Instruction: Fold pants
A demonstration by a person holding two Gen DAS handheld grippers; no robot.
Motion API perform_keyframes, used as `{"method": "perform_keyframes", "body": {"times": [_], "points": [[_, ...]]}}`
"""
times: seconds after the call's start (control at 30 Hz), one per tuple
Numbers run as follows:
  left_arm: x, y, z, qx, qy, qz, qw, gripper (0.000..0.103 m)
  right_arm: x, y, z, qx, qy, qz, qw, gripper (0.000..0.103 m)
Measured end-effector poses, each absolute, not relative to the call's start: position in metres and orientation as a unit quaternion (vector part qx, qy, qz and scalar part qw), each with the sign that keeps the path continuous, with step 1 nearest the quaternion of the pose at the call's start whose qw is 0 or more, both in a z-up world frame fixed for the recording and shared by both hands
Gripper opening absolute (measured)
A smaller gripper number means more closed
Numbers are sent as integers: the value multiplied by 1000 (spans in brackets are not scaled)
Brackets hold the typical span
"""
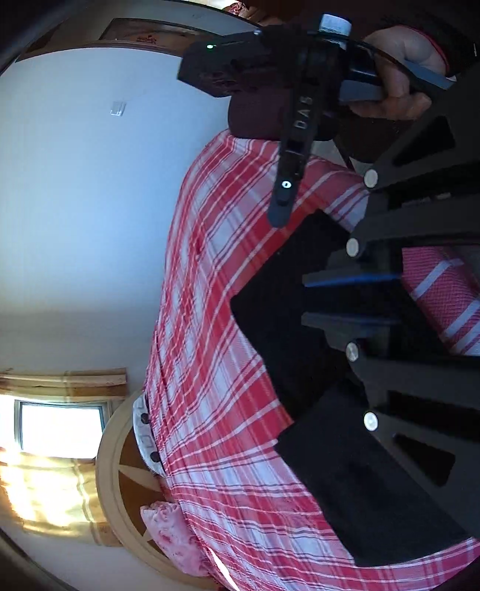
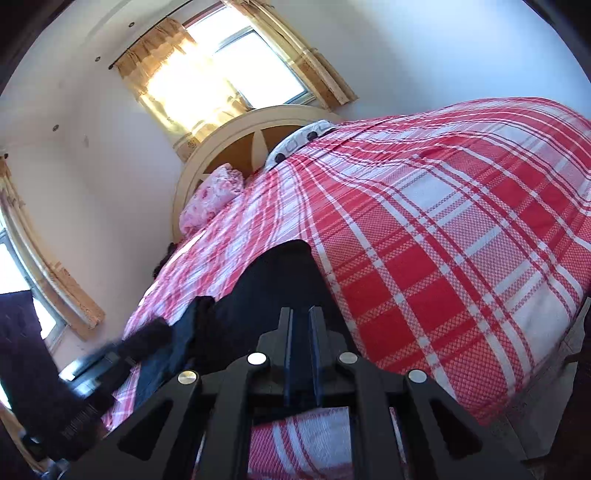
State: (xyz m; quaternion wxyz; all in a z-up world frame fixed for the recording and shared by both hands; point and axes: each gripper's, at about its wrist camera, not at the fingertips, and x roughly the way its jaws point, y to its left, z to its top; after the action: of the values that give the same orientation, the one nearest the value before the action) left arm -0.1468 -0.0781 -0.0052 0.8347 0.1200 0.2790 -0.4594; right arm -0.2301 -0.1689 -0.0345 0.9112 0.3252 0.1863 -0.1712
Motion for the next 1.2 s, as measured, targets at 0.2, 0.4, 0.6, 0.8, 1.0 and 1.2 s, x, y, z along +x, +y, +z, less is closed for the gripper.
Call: {"method": "perform_keyframes", "body": {"times": [0.2,0.4,0.6,0.8,1.0,1.2], "points": [[-114,-5,6,68,290,-363,883,62,-206,-160,-34,369,174,-47,912,58],[-65,74,2,2,328,-230,916,63,-133,-129,-39,349,212,47,912,84],[-48,112,-15,-34,348,-181,919,63,-103,-106,-55,303,243,3,922,84],[-44,113,-24,-45,353,-186,916,63,-97,-73,-56,282,296,54,911,82],[-40,116,-23,-53,361,-191,911,63,-84,-80,-59,323,300,71,895,82],[-42,121,-20,-54,359,-187,913,63,-70,-102,-67,393,300,81,866,21]]}}
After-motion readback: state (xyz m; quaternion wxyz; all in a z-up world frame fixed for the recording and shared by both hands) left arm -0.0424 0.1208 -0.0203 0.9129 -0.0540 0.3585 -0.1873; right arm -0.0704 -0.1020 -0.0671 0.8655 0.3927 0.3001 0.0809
